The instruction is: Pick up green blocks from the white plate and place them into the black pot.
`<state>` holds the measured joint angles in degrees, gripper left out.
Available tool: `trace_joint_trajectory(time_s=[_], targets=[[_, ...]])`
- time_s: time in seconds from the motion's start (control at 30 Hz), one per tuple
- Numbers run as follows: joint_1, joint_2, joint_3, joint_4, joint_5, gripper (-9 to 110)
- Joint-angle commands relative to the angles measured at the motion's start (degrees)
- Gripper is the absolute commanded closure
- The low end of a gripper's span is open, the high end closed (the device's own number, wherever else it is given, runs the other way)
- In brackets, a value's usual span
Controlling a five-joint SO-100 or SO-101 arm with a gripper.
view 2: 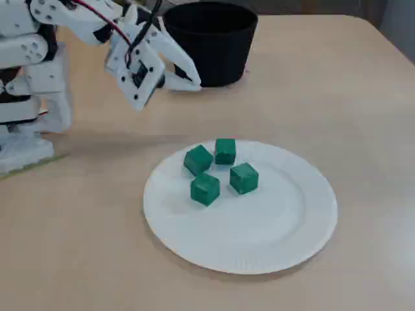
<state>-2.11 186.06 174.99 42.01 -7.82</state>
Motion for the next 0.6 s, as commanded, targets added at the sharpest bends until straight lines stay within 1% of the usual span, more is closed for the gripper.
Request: trace_joint_trajectory(time_s=[0.0,0.3,0.47,0.57], targets=[[11.78,-37.62,-47.99,10.72,0.7,104],[12.04,-36.12,-47.99,11.95,-0.62,104],[11.78,-35.42,-47.9,12.57,0.79,104],[13.54,-35.68,-47.72,12.92,1.32,104]])
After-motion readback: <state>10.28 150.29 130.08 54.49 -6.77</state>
